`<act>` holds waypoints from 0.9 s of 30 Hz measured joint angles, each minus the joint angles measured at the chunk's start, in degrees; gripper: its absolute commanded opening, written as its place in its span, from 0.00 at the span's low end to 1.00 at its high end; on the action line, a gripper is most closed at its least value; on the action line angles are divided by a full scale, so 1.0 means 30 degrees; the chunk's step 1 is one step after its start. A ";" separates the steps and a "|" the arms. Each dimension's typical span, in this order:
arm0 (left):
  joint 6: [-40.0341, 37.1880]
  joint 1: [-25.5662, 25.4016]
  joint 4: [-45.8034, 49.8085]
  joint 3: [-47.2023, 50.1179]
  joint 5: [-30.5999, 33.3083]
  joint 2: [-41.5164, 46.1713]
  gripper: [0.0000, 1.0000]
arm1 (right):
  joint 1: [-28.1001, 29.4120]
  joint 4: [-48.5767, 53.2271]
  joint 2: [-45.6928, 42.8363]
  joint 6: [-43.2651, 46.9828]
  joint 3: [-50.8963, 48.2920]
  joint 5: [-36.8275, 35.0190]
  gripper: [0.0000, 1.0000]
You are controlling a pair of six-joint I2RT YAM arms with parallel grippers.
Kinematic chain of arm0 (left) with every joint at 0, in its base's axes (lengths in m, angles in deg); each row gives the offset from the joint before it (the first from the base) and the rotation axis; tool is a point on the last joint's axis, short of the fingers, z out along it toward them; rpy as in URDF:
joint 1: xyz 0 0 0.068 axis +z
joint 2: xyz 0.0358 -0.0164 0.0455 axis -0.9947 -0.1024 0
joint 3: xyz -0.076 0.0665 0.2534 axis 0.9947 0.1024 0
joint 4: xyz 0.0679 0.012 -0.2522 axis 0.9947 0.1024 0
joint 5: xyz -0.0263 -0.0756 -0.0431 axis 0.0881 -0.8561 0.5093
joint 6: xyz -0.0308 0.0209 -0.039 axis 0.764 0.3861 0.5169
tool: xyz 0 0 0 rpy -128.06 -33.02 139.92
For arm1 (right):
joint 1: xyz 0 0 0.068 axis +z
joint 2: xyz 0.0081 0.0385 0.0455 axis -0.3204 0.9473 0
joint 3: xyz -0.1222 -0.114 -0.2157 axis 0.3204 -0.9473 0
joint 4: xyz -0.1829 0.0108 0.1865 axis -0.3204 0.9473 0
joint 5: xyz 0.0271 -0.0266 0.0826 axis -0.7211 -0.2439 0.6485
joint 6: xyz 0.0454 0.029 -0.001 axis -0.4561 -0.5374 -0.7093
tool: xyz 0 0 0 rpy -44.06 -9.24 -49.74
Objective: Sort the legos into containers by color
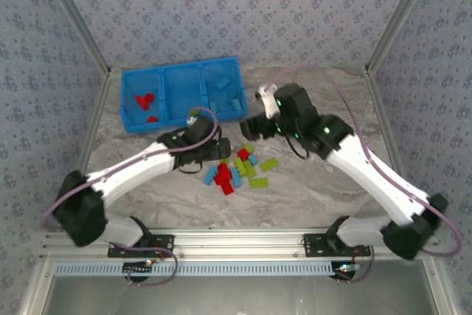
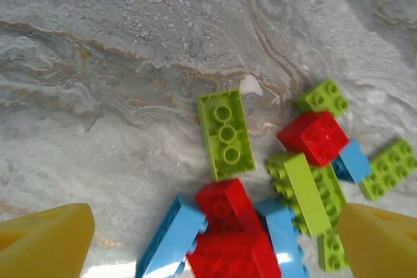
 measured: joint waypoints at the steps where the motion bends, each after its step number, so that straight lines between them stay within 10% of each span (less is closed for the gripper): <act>1: 0.0124 0.0000 -0.0007 -0.0474 0.0073 -0.0831 0.89 | 0.0095 0.0160 -0.0874 -0.0204 -0.1005 0.0153 0.92; 13: 0.1260 0.0000 -0.0342 -0.3286 -0.0051 -0.7715 0.68 | 0.0138 0.2980 -0.5115 -0.2455 -0.5625 0.0386 0.98; 21: 0.1647 0.0000 -0.0372 -0.3293 -0.0095 -0.8488 0.32 | 0.0138 0.3045 -0.4430 -0.2463 -0.5544 0.0270 0.99; 27: 0.1231 0.0007 -0.0240 -0.3169 0.0051 -0.7854 0.23 | 0.0138 0.3038 -0.4342 -0.2470 -0.5340 0.0430 0.99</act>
